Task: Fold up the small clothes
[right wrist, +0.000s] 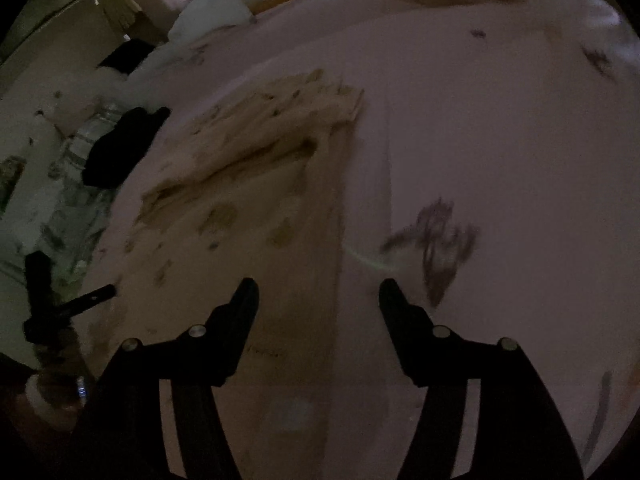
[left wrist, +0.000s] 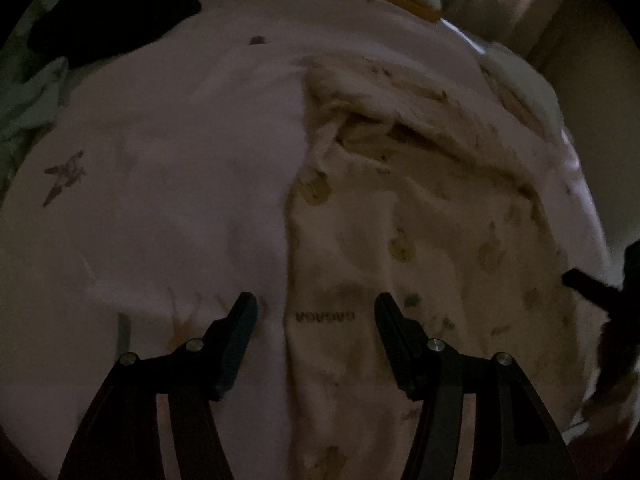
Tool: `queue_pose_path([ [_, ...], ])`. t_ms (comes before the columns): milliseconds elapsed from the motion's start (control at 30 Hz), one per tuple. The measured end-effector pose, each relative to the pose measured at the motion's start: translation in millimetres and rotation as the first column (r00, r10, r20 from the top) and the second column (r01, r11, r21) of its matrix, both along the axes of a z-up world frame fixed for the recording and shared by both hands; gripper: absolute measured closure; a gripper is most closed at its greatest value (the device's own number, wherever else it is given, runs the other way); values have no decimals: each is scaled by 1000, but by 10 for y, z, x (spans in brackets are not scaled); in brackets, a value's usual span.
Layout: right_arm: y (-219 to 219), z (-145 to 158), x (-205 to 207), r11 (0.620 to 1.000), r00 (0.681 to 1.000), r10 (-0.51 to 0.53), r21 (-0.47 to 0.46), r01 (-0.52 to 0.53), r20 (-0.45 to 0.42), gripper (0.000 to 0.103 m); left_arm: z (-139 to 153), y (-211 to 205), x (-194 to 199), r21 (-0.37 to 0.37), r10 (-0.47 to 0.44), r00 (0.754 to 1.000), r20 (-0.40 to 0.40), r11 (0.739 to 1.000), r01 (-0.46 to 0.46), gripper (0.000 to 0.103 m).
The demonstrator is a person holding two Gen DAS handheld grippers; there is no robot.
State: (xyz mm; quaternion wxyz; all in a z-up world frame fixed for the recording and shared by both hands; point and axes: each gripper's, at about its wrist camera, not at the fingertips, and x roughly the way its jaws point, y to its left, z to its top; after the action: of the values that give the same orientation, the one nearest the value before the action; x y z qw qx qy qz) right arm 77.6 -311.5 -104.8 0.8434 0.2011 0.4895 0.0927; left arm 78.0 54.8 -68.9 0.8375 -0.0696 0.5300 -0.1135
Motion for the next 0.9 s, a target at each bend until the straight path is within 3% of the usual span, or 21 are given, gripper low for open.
queue_pose_path([
  [133,17,-33,-153,1000,1000,23,3,-23,-5,41,-79,-143,-112,94,-57,998,38,994,53,43],
  [400,-145,-161,-515,983,1000,13,183,-11,-7,41,-138,-192,-358,84,-61,996,62,995,56,43],
  [500,-213,-222,-664,961,999,-43,272,42,-4,41,-150,-131,-476,-3,-14,998,56,1000,14,42],
  [633,-139,-205,-813,958,998,-65,279,65,-7,41,-150,-52,-639,-98,9,999,39,995,-5,42],
  [800,-22,-193,-1024,954,996,-83,286,86,-23,41,-122,10,-794,-199,-22,998,-57,980,10,42],
  [900,-8,-215,-1094,944,994,-109,313,108,-15,42,-145,95,-852,-298,2,993,-122,954,-38,42],
])
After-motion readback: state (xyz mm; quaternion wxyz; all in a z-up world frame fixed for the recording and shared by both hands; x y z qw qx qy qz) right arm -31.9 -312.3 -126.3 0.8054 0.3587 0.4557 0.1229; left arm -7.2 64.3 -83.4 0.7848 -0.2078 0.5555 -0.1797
